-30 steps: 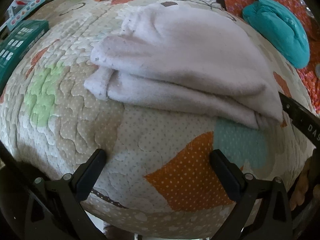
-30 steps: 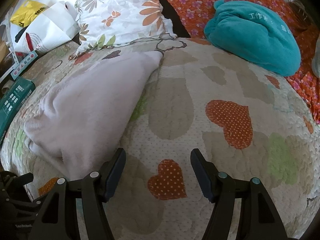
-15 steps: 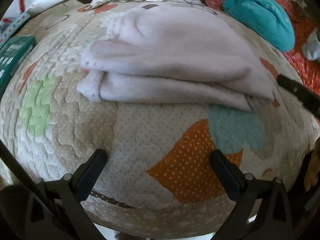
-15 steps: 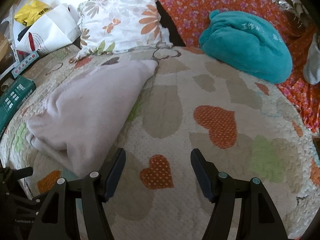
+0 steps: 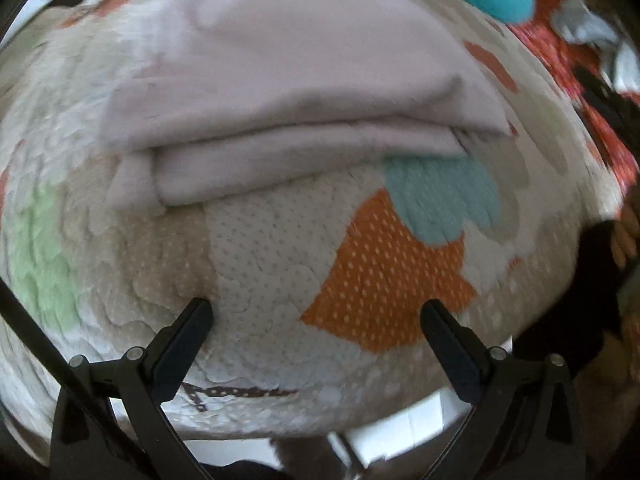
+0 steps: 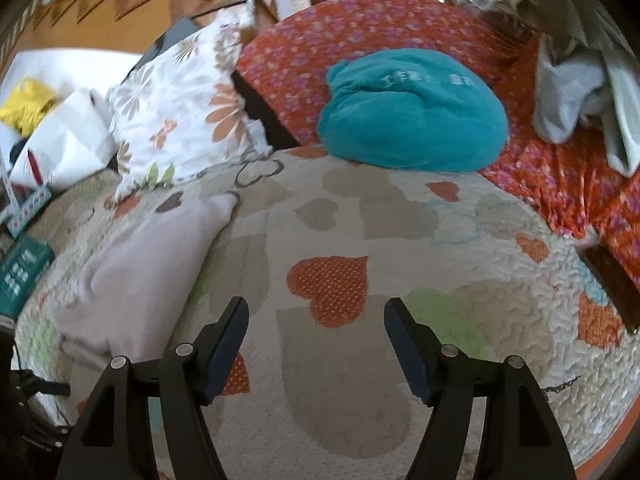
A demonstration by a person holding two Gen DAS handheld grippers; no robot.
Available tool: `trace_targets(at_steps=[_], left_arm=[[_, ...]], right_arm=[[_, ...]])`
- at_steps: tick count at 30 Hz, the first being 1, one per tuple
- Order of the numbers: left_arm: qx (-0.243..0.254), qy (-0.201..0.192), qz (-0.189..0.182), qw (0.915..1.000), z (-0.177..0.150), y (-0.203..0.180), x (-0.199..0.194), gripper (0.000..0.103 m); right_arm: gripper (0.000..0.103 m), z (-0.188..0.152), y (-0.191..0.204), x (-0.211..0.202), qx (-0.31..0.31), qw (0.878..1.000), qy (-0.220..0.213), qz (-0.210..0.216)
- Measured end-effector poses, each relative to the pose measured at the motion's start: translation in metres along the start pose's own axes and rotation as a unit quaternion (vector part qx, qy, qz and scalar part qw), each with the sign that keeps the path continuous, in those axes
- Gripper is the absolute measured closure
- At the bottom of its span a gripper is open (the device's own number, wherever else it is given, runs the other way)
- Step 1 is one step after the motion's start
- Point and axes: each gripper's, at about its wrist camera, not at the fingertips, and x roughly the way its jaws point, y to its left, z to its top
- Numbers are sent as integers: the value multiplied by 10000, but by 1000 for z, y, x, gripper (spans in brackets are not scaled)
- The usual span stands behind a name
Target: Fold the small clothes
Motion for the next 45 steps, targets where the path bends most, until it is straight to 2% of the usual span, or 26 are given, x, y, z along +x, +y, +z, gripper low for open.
trace_targets(at_steps=[2,5,7,9,10,11,16,20,22,25,28,29,31,32,35,37,38,39,41,43,45], left_arm=[[477,280,14,9985,3,-2,4,0],[1278,621,402,9890,2,-18,13,0],[1886,784,886,9749,-5,-34,22,0],[2441,993,1361,9550,-12,-47,33,0],[2540,1064,1477,9499,-13,-49,36,0],[2549,1135,1559,9475,-12,-51,37,0],[2322,1231,1561,9521,2,-51,40,0],[1964,1146,1838,9563,5,-58,43,0],[1817,1057,1964,9577,-5,-62,42,0],[1309,735,2014,9679,-15,-57,37,0],[881,583,2132,9713,-22,-59,29,0],[703,441,2183,9723,-23,-60,24,0],[485,-309,2108,9758,-28,-63,1,6],[299,-696,2111,9745,-29,-62,-15,7],[-635,-1732,2055,9611,-28,-39,-67,8],[-1483,-2385,1824,9423,-24,-9,-101,8],[-1941,-2644,1707,9291,-22,9,-115,8],[-2255,-2713,1620,9216,-20,21,-121,7],[-2651,-2506,1553,9180,-16,46,-128,7],[-2818,-2391,1661,9142,-15,62,-129,7],[-2943,-2587,1625,9056,-17,76,-129,7]], right_arm=[[27,1,-2,-1,39,9999,-2,101],[27,0,3,-2,-75,9998,-45,153],[27,-1,8,-2,-168,9996,-41,200],[27,-2,12,-1,-228,9994,-17,270],[27,-3,13,-1,-249,9992,-11,297],[27,-3,14,-1,-264,9992,-6,313],[26,-4,14,3,-249,9990,62,373],[26,-5,10,10,-124,9989,183,412],[26,-6,10,13,-84,9988,240,424],[26,-9,13,19,-128,9986,333,396],[26,-14,18,22,-231,9984,391,337],[26,-15,19,23,-262,9983,400,332],[26,-18,24,23,-376,9981,378,299],[26,-19,26,23,-432,9981,346,282],[26,-26,38,20,-717,9971,211,148],[26,-30,45,22,-859,9958,273,134],[26,-32,47,24,-878,9954,350,175],[26,-34,49,26,-873,9951,416,225],[26,-34,52,27,-894,9939,540,361],[26,-30,56,25,-910,9921,603,612],[26,-26,59,23,-908,9916,620,678]])
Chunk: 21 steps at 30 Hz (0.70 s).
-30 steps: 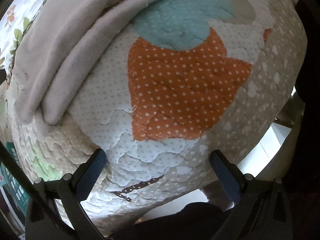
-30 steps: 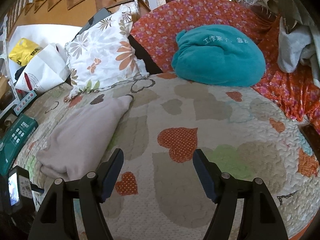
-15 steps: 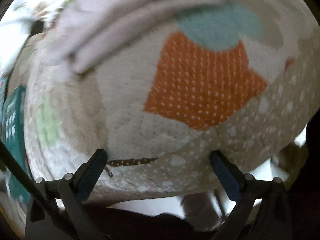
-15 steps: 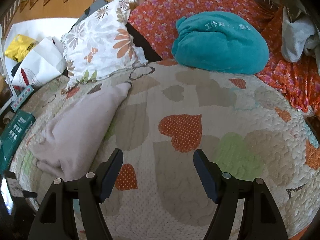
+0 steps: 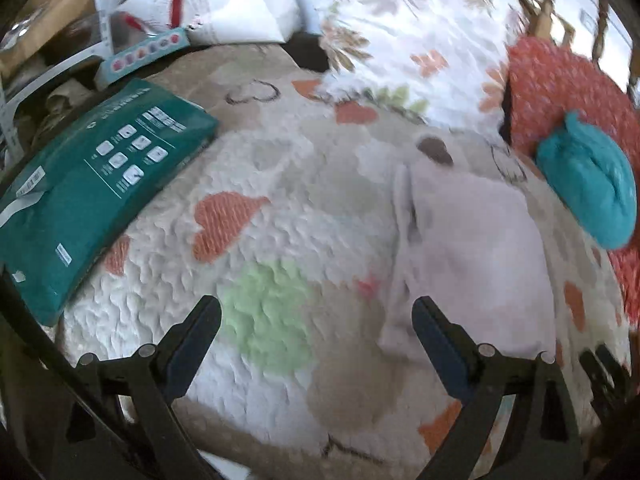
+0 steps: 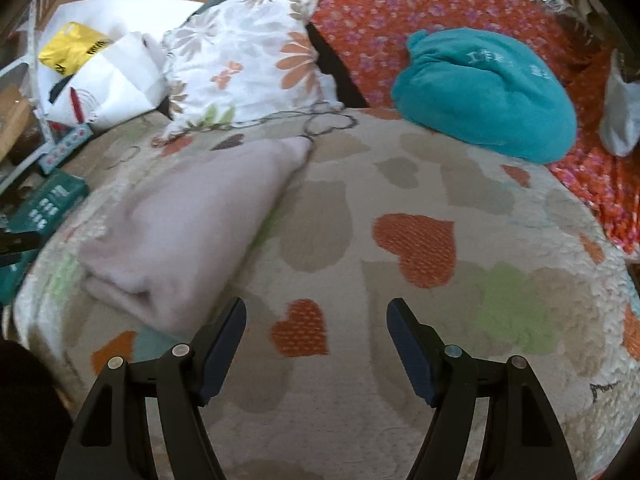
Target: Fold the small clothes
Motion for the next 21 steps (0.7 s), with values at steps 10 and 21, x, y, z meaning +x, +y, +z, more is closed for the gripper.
trace_targets(at_steps=[10,21], left_arm=[[105,-141,-378,9991,19,-8,51,7],[564,-4,-1215,9910,15,-36,76,8]], right_arm=[[26,32,12,27,269,9990,321,167],[26,60,85,56,-227,9989,244,327]])
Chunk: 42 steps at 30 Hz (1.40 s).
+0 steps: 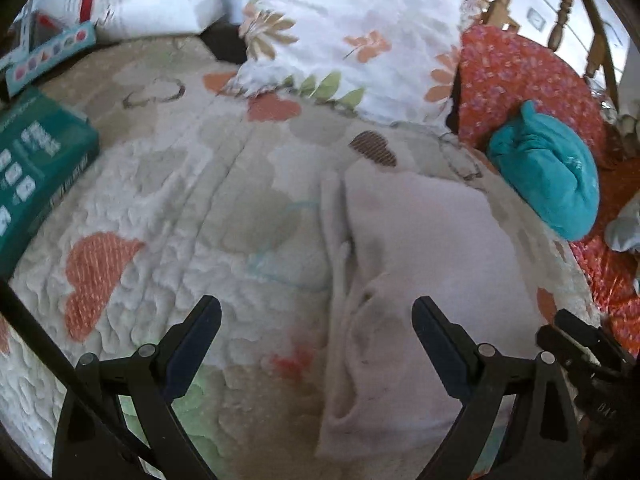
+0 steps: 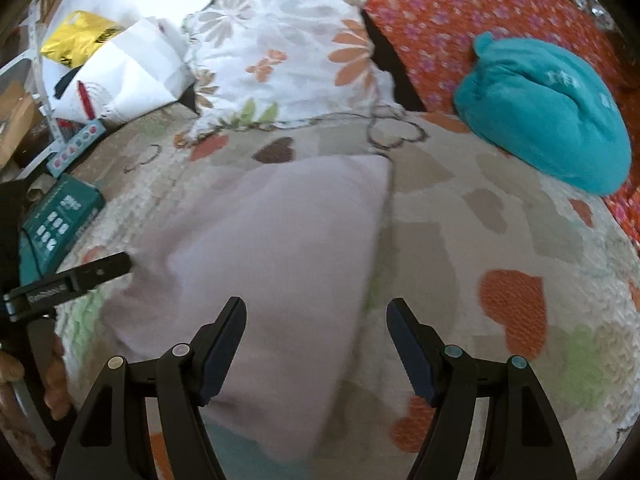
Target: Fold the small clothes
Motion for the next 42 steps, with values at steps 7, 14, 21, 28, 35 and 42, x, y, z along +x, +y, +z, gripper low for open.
trace_targets(at_steps=[7,14,21,28,35,42], left_arm=[[224,-1153,479,9919,1,-21,-52,2],[374,-2055,329,9774,-2,-33,-101,0],[285,-1697,174,9849,-9,-32,-92,0],[156,-1336,537,9895,-16,-26,-80,0],[258,-1268,403,9908,-19,-28,-80,0],[388,-1112,219,9928,-23,-32,-75,0]], right_arm=[[26,-11,28,-7,-430,9990,-61,-135],[26,-22,32,-19,-533,9982,-103,-235],[26,-24,32,-31,-595,9968,-225,-487],[26,-26,33,-34,-623,9964,-254,-526],[26,-29,38,-36,-783,9949,-285,-564],[26,-33,37,-33,-788,9949,-224,-580]])
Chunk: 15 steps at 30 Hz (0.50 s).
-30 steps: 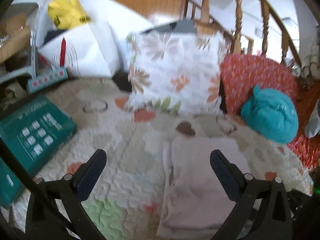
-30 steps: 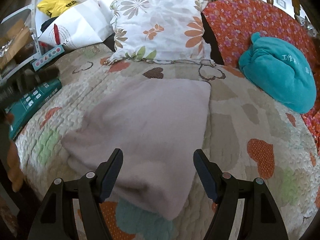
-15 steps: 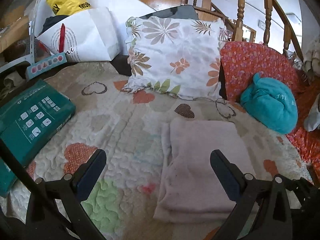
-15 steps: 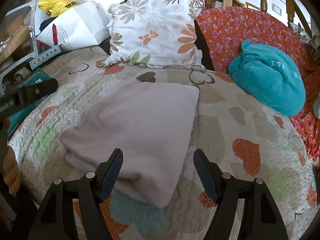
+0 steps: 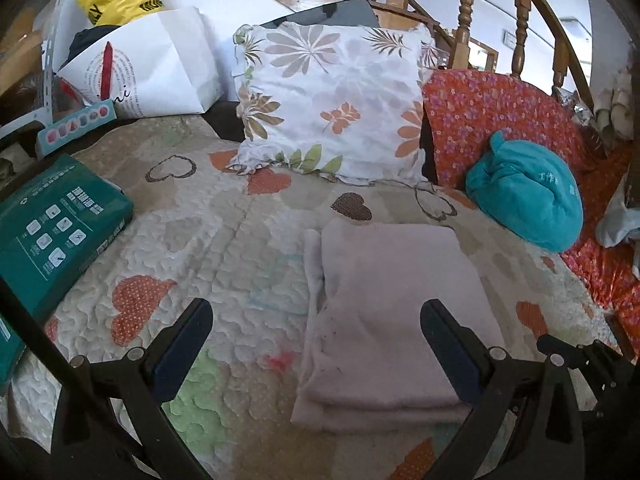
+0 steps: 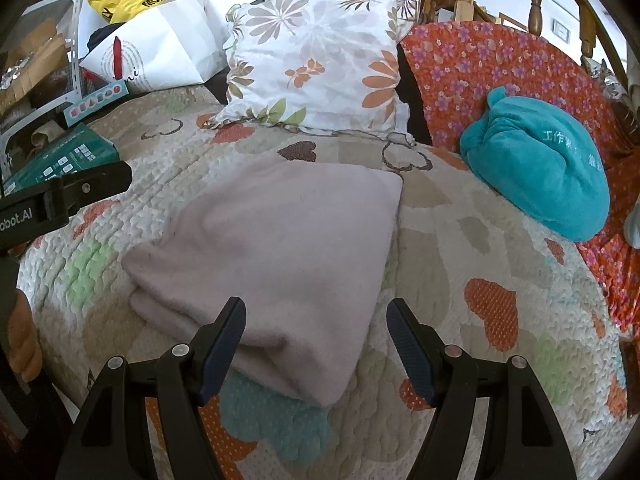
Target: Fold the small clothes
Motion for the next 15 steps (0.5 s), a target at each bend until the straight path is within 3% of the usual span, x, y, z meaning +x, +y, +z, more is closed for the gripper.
trace_targets(at_steps=[11,15], left_arm=[[224,316,55,9992,-9,-8,15,0],[301,360,305,9984,-11,-10,20,0]], right_arm=[[25,-3,-2,3,30,10000,52,-2],[25,-5,-4,4,63,10000,74,-12]])
